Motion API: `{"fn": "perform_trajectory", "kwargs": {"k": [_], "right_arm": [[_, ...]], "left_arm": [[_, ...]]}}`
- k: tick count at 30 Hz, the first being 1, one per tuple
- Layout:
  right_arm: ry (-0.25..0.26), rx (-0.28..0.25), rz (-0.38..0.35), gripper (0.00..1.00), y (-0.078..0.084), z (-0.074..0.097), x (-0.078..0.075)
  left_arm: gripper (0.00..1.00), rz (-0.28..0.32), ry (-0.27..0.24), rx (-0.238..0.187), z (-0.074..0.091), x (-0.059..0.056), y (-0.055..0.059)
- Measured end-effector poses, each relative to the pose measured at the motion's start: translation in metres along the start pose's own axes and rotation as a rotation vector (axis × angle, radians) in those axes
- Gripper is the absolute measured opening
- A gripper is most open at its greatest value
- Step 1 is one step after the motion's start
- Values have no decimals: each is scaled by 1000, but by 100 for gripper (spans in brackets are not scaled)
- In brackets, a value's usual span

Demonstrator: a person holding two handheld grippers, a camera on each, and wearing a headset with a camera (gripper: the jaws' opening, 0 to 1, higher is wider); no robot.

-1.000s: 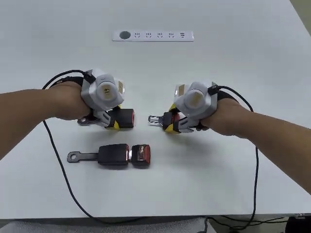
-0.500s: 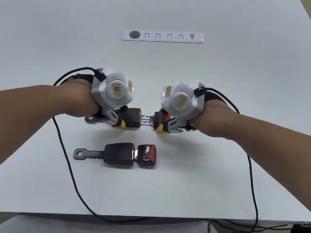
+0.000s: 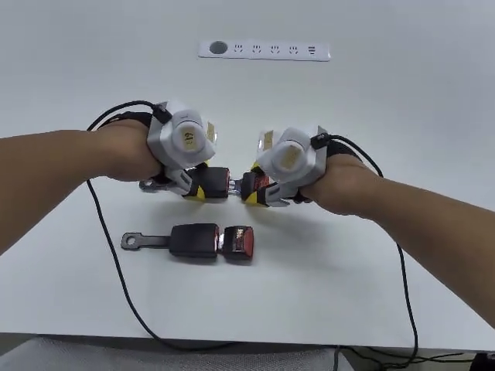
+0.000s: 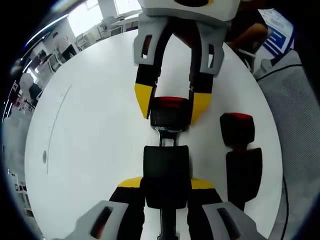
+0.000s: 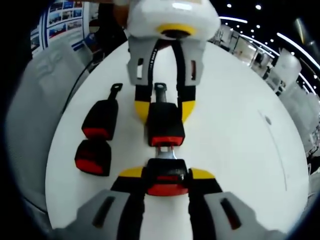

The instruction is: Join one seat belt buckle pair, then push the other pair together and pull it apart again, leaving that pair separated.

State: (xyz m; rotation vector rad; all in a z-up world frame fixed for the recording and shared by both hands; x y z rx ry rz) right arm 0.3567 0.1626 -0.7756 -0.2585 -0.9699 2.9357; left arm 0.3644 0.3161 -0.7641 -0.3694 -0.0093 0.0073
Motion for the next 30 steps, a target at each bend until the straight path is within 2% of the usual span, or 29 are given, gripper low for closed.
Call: {"fn": "perform_trajectory", "kwargs": {"k": [3, 9, 17, 20, 30], "right_arm": [[-6, -2, 0, 31, -2, -1, -1], [-22, 4, 9, 31, -4, -3, -3], [-17, 1, 16, 31, -16, -9, -1], [0, 11, 13, 31, -20, -11, 1], [-17, -4, 13, 31, -16, -9, 1]], "left_arm": [[32, -11, 10, 5, -1, 1, -1], [32, -31, 24, -15, -1, 3, 0], [32, -34, 31, -9, -2, 5, -1], [32, -22, 25, -6, -2, 4, -1], [33, -22, 28, -16, -1, 3, 0]]}}
Point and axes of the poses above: the centre of the closed fingertips' face, and the gripper's own axes: z roughly backward along the fingers, x roughly to its left, y roughly out of its underside, the point moved 10 cm from there along z, roughly backward along the fingers, and after that the axes turned 2 degrees about y, right-handed, at the moved point
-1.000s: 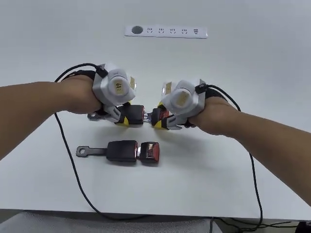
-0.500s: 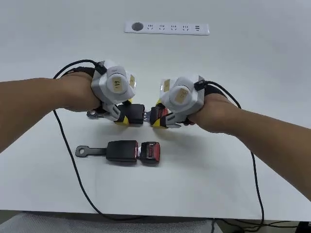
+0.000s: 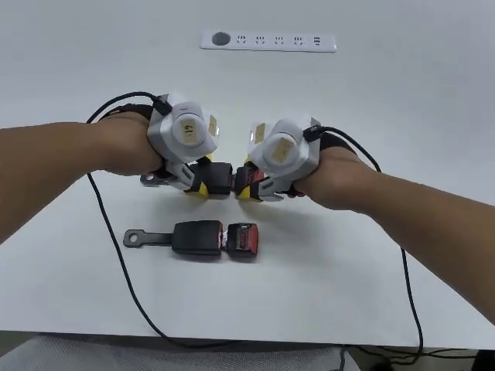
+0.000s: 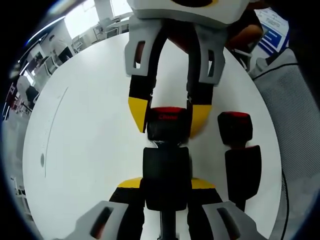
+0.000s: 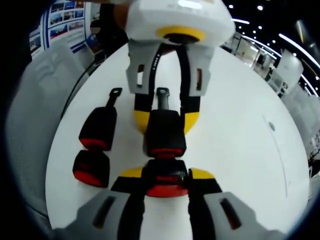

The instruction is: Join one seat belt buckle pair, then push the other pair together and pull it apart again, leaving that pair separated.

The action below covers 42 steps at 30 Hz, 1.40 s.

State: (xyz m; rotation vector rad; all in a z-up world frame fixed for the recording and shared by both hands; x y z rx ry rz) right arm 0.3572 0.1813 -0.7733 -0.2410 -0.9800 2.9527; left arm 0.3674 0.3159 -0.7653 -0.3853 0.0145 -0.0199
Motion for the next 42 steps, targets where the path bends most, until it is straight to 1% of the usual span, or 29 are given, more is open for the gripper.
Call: {"fn": "perform_trajectory", "kwargs": {"k": [6, 14, 17, 19, 23, 28, 32, 39, 40, 42], "right_arm": [[0, 4, 3, 32, 1, 1, 0], [2, 20, 4, 32, 5, 5, 0], [5, 26, 5, 32, 11, 9, 0], [6, 17, 10, 32, 13, 10, 0], [6, 19, 10, 33, 13, 11, 1], [14, 12, -4, 33, 25, 19, 2], [24, 18, -13, 34, 36, 27, 2], [39, 39, -31, 34, 67, 49, 3], [45, 54, -35, 34, 71, 53, 3], [48, 62, -39, 34, 77, 57, 3]], "left_arm": [[33, 4, 0, -1, 0, -1, 0], [33, 0, 2, 1, 0, -1, 0], [33, 0, 0, 2, 0, -2, 0], [33, 2, 1, 0, 0, -2, 0], [33, 1, 1, 7, 1, -2, -1], [33, 7, 4, 18, 0, -2, -2], [34, 10, 4, 19, 0, -2, -2], [34, 10, 1, 15, 0, -1, -1], [34, 8, 1, 10, 0, -2, -1], [34, 8, 0, 1, 0, -2, 0]]}}
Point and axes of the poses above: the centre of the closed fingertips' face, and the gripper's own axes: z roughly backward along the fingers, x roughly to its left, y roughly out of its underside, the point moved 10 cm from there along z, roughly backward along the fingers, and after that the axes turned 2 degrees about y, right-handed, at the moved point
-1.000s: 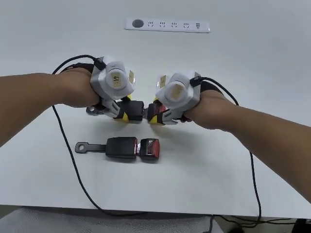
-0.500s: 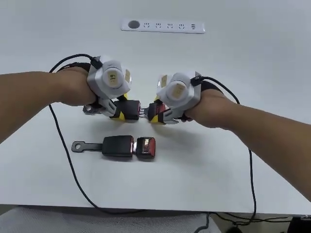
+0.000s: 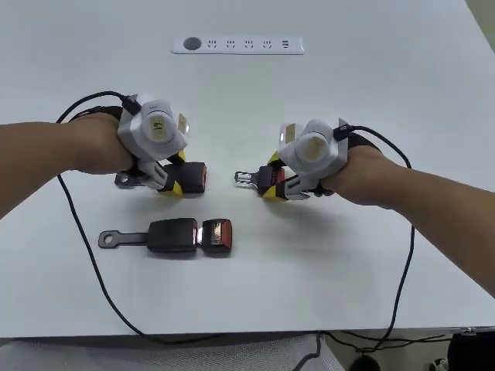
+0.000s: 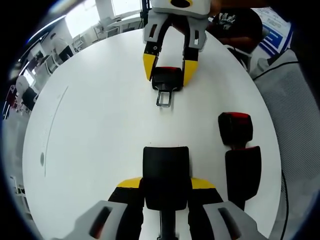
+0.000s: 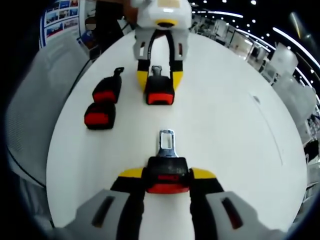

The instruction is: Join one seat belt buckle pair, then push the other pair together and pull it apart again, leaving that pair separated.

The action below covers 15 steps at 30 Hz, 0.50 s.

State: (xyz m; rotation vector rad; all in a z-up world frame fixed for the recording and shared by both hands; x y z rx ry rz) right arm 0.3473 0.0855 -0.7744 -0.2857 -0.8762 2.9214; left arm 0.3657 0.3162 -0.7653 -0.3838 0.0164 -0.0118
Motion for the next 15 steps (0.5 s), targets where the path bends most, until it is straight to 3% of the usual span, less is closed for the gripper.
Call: {"fn": "perform_trajectory", "kwargs": {"k": [7, 13, 15], "right_arm": [[-4, 45, 30, 35, 18, 11, 3], [0, 56, 27, 37, 20, 18, 6], [22, 52, 35, 41, 19, 20, 5]], "left_arm": [[34, 4, -15, 3, 0, -2, 0], [34, 0, -26, 16, 0, -4, -2], [34, 0, -29, 19, 1, -4, -2]]}}
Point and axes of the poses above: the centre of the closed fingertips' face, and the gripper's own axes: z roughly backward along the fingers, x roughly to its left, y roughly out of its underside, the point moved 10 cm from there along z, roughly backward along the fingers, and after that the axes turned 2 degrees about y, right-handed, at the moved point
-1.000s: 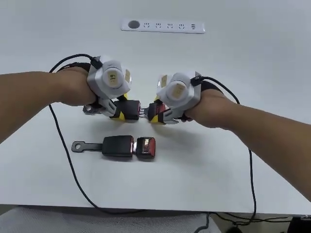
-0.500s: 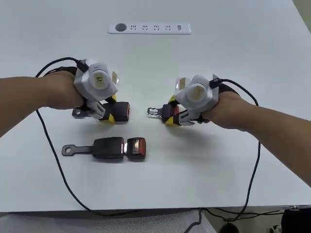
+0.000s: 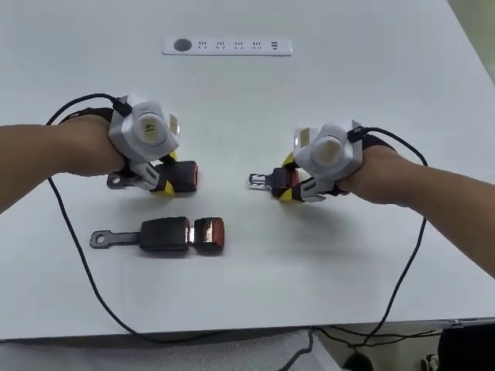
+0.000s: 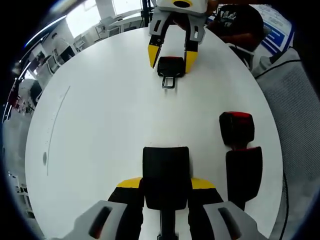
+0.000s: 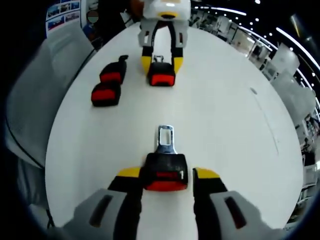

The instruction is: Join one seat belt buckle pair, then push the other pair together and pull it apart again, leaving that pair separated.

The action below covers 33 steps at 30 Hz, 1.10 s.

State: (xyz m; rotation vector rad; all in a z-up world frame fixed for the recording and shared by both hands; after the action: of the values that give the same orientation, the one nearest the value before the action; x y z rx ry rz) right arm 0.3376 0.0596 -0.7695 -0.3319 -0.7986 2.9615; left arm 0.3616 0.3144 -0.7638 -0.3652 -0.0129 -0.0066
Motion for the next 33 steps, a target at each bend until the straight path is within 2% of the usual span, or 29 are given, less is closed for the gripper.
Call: {"fn": "perform_trajectory", "kwargs": {"k": [3, 7, 10, 11, 13, 15, 18, 21, 22, 24, 27, 28, 30, 32, 33], "right_arm": [[-7, 1, -24, 42, 0, 0, 0], [20, 9, -23, 47, -2, 2, 0], [59, -29, -62, 50, -7, 9, 2], [75, -58, -99, 50, -9, 14, 2], [90, -96, -152, 51, -11, 21, 5], [126, -117, -160, 54, -12, 30, 10], [164, -167, -237, 61, -11, 40, 21], [185, -180, -244, 69, -7, 46, 36], [197, -183, -245, 70, -5, 48, 43], [209, -193, -276, 74, -3, 51, 52], [214, -206, -301, 77, -2, 56, 65], [208, -212, -310, 76, -2, 57, 69], [194, -252, -387, 77, -1, 59, 77], [195, -249, -386, 77, 0, 62, 80], [200, -252, -389, 78, 0, 64, 82]], "left_arm": [[34, -5, -14, 1, 1, -2, 0], [34, -2, -39, -3, 2, -4, 0], [38, -5, -52, 4, 4, -10, 1], [41, -6, -57, 0, 6, -13, 3], [44, 17, -95, -29, 12, -16, 4], [45, 45, -138, -58, 21, -20, 8], [49, 78, -199, -92, 35, -29, 14], [54, 131, -273, -123, 51, -41, 21], [55, 162, -290, -148, 56, -48, 23], [58, 189, -295, -184, 61, -64, 27], [62, 212, -312, -201, 67, -85, 34], [63, 240, -319, -217, 69, -91, 36], [66, 293, -334, -255, 74, -104, 41], [68, 336, -344, -279, 79, -117, 46], [69, 338, -351, -277, 82, -122, 49]]}}
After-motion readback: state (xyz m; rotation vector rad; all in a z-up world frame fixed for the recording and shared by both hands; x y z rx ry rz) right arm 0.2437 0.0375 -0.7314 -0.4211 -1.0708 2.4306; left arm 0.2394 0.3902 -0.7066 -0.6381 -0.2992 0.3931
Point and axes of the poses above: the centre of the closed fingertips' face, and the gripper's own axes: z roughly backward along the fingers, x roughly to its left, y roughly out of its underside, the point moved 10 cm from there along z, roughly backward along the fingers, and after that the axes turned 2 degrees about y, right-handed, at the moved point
